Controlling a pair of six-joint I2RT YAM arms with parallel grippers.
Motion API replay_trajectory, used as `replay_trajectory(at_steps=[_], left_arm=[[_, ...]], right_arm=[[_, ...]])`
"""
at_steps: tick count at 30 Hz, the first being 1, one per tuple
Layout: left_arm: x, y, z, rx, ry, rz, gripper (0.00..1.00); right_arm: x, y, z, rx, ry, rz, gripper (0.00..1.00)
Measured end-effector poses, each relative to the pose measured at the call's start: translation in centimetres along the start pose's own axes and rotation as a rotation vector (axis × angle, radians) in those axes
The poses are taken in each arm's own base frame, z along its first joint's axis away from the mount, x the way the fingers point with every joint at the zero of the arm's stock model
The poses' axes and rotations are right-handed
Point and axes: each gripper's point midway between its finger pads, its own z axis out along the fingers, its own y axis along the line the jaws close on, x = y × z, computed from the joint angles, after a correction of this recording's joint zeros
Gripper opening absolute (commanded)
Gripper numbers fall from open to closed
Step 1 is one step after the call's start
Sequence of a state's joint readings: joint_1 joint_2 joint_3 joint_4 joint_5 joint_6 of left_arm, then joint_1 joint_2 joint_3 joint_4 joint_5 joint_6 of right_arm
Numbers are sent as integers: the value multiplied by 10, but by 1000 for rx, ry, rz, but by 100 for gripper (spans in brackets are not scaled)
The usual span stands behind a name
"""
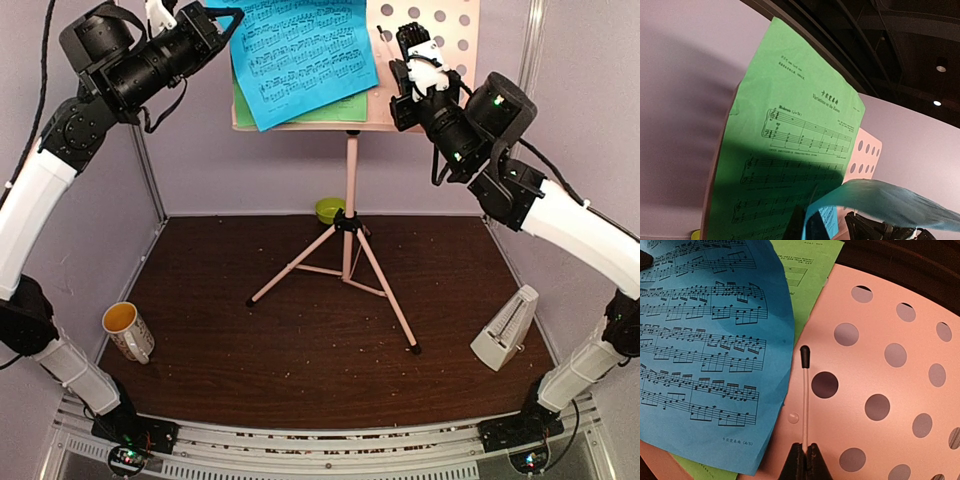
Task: Set up the instrument practice props
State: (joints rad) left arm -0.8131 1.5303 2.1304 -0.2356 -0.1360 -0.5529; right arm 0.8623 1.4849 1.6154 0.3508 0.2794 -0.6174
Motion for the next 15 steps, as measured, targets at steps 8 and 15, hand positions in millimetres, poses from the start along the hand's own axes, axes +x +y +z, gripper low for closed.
replay_trajectory(at_steps=[8,15], left_arm=[[6,-13,27,63,3,3,0],[37,-23,44,113,60,79,0]], right_arm=[[-3,1,0,-10,-27,11,0],[-4,2,0,-20,-34,23,0]])
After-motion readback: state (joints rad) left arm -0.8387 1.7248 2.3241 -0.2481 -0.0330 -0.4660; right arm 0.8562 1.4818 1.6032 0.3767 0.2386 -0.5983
